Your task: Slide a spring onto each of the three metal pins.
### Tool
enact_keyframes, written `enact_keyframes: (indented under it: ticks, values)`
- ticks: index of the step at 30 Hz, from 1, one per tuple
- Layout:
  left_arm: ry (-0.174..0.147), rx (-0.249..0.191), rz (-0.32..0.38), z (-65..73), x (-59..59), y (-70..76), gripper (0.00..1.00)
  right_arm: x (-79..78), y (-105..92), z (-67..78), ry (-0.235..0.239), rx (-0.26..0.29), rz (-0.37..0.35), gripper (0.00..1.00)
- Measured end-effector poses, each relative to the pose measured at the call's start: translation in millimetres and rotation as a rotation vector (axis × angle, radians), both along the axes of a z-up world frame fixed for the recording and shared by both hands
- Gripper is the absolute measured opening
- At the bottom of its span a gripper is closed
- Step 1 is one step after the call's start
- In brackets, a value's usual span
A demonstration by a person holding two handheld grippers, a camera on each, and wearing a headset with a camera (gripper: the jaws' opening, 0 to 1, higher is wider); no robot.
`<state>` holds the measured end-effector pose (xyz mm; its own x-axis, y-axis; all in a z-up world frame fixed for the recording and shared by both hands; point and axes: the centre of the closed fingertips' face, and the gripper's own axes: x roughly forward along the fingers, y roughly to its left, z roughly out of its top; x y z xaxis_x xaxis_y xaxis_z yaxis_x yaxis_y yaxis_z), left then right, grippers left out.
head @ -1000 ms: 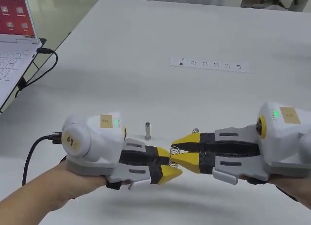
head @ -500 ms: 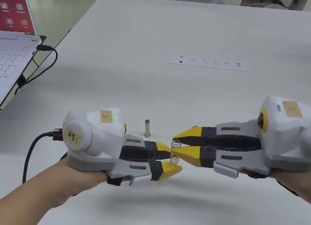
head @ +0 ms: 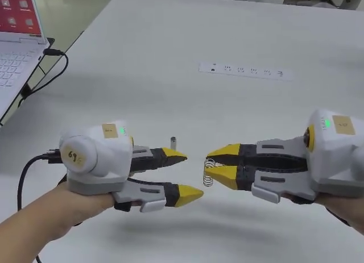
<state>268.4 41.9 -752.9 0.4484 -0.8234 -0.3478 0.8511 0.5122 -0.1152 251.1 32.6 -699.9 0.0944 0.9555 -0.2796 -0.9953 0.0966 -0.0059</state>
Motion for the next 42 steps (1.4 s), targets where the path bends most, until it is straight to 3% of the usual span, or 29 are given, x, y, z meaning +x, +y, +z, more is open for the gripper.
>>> enact_keyframes:
  ticks: [11, 26, 33, 42]
  values:
    - [-0.023, 0.005, 0.11, -1.2, 8.8, 26.0, 0.67, 7.0, -3.7, -1.1, -0.014, -0.002, -0.034, 0.08]
    - [-0.024, 0.021, 0.225, -5.4, 7.8, 62.5, 0.98, 16.3, -9.7, -3.5, -0.032, -0.015, -0.084, 0.08]
    - [-0.019, 0.029, 0.259, -7.4, 6.1, 79.7, 0.98, 24.3, -15.3, -5.7, -0.04, -0.023, -0.121, 0.08]
    - [-0.018, 0.031, 0.278, -6.2, 4.3, 90.8, 0.98, 32.2, -16.1, -8.1, -0.039, -0.026, -0.15, 0.08]
